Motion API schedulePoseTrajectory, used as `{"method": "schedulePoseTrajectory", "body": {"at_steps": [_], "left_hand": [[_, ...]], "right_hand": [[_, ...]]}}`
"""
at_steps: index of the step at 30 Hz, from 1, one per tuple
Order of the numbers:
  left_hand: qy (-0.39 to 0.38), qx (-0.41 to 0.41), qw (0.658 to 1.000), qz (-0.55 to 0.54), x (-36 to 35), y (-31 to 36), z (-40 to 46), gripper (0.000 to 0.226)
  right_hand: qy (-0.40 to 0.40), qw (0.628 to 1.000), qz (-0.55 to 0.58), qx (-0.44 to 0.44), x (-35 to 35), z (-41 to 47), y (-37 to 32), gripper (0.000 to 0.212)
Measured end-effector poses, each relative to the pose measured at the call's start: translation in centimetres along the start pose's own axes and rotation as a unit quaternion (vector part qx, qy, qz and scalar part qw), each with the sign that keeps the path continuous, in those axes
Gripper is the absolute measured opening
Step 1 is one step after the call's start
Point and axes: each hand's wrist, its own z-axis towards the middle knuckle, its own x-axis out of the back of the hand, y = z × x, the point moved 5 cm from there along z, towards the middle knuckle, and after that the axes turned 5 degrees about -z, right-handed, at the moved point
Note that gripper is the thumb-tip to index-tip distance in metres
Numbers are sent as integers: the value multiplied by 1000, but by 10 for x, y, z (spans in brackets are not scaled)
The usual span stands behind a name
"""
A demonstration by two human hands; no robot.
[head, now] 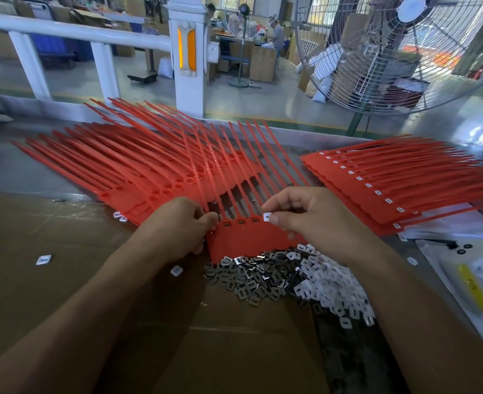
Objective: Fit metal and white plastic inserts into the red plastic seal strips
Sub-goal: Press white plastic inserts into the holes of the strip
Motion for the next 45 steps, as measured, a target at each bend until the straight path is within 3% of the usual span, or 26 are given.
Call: {"method": "schedulePoseTrajectory", "body": {"at_steps": [15,31,45], "left_hand": [[-10,9,999,-42,-1,-3,5,32],[-11,9,999,-30,0,-3,2,31],[-12,5,999,-32,1,-2,2,30]], "right_hand": [[38,990,-137,0,-64,27,-15,13],[15,995,-100,-4,-67,24,-13,14],[18,983,-179,20,-66,21,-17,17]]}}
